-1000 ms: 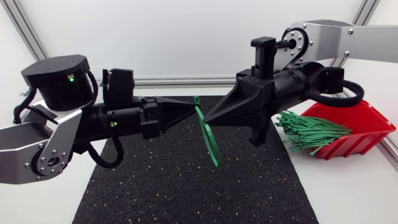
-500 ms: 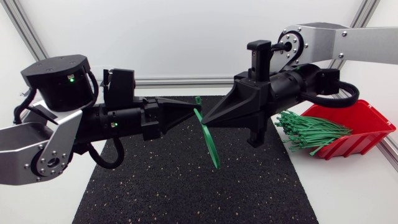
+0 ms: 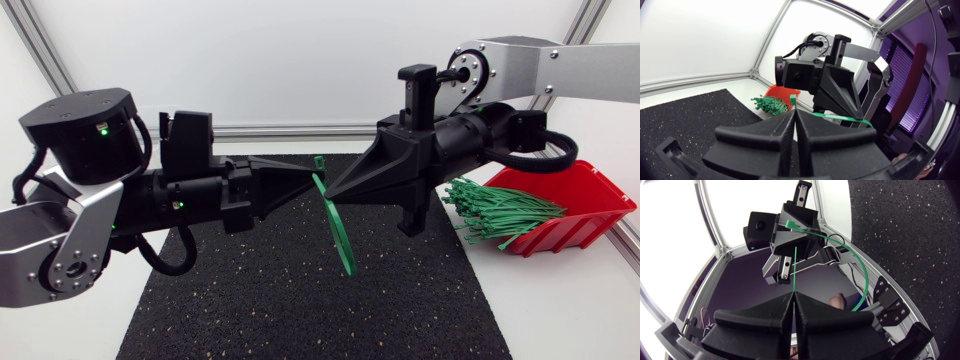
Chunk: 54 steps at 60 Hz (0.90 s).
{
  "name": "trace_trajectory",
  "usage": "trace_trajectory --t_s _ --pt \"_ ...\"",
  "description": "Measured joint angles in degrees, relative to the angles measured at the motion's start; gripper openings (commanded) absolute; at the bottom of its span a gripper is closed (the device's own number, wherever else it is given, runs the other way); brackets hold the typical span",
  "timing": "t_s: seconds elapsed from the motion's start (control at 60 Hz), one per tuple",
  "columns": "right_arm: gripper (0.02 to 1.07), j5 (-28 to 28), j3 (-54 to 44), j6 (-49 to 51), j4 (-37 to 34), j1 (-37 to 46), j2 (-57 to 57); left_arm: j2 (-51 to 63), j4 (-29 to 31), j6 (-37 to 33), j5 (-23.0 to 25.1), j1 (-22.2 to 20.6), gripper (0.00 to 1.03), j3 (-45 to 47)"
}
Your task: Take a green cable tie from the red box, thread the tail through the head to close it, then place it in the transparent bin on the left.
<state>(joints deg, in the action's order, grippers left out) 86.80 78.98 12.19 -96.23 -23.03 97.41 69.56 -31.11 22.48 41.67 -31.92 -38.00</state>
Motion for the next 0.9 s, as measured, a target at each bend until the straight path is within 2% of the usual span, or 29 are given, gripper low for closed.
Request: trace_trajectory --t_s 0.9 --pt "0.08 0.0 0.04 0.0 0.0 1.03 -0.13 -2.67 0.17 0.0 -0.22 -0.5 0.04 1.75"
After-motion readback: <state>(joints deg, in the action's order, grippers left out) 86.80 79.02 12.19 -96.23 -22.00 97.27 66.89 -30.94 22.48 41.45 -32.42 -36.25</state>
